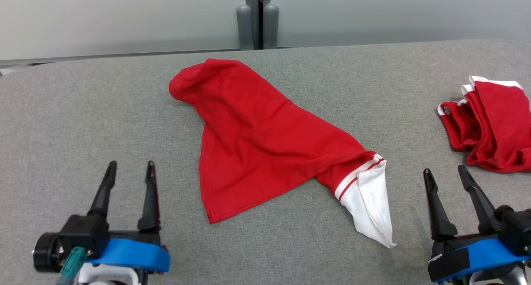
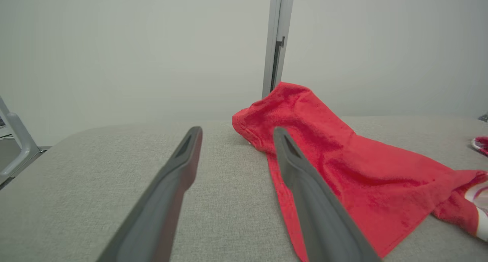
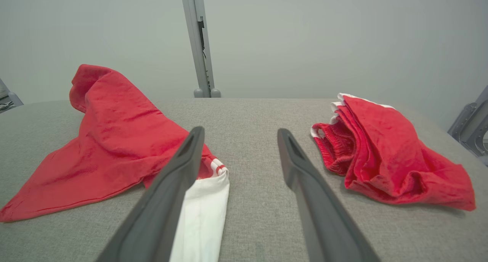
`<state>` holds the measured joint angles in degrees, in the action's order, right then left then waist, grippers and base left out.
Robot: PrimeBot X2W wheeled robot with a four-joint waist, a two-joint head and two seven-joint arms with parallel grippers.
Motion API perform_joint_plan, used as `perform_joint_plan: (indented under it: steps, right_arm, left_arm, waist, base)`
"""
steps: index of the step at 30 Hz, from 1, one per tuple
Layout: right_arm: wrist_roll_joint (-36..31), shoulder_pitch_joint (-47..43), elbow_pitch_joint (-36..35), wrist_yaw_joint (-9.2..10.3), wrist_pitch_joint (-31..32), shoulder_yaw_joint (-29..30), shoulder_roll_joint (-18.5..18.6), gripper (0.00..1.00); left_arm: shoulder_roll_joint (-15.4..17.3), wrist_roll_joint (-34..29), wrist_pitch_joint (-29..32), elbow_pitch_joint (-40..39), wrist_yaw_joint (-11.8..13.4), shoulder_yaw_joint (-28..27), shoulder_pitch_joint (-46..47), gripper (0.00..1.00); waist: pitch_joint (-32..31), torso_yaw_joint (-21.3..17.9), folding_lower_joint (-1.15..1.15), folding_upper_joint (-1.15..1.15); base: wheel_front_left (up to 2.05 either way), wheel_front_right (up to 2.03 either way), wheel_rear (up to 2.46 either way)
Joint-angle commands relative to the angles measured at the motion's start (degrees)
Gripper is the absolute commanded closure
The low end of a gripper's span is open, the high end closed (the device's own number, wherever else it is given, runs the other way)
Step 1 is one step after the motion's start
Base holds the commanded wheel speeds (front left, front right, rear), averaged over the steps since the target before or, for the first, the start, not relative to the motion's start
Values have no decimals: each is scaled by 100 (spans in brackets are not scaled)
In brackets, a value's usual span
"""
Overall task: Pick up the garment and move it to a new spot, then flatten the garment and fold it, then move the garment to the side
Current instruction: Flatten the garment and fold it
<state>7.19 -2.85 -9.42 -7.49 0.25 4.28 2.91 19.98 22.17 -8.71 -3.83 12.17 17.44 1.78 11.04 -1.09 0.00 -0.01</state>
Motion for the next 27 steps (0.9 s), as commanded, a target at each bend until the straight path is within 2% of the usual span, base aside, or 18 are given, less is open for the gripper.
perform_joint_plan:
  steps: [1, 5, 10, 14, 18, 19, 20, 21, 22, 27]
  right_arm:
    - [3, 40, -3, 0, -25, 6, 0, 0]
    - [29, 65, 43, -1, -28, 20, 0, 0]
    - [81, 119, 144, -1, -79, -43, 0, 0]
    - [78, 139, 252, -1, -108, -34, 1, 0]
    - [66, 126, 359, -1, -127, 19, 1, 0]
    - [62, 113, 375, -1, -133, 35, 0, 0]
    - [37, 96, 388, -1, -133, 59, 0, 0]
    - [4, 79, 405, -1, -128, 82, 0, 0]
    - [-45, 54, 426, -1, -115, 96, 0, 0]
    - [-394, -200, 585, 0, -39, -214, 114, 0]
  left_arm:
    - [25, -34, 71, -36, -62, 70, 152, 0]
    - [-41, 35, 453, 145, -345, 449, 307, 0]
    - [-172, 270, 922, 837, -803, 903, 413, 0]
    - [-301, 437, 1034, 1528, -1028, 1043, 502, 0]
    - [-399, 497, 952, 2017, -1123, 1060, 689, 0]
    - [-426, 531, 953, 2120, -1166, 1072, 720, 11]
    - [-443, 547, 931, 2212, -1198, 1077, 760, 38]
    - [-447, 547, 925, 2291, -1226, 1085, 803, 82]
    - [-453, 565, 917, 2375, -1265, 1095, 831, 100]
    - [-477, 602, 794, 2688, -1317, 1090, 929, 100]
  waist:
    - [27, -2, 0, 1]
    - [132, -28, 0, 1]
    - [293, -108, 0, 1]
    - [390, -147, 0, 1]
    - [443, -157, 0, 1]
    - [452, -159, 0, 1]
    - [461, -164, 0, 1]
    - [474, -175, 0, 1]
    - [482, -185, 0, 1]
    - [488, -236, 0, 1]
  base:
    - [0, 0, 0]
    - [0, 0, 0]
    - [0, 0, 0]
    - [0, 0, 0]
    - [0, 0, 0]
    - [0, 0, 0]
    - [0, 0, 0]
    - [0, 0, 0]
    - [0, 0, 0]
    - [0, 0, 0]
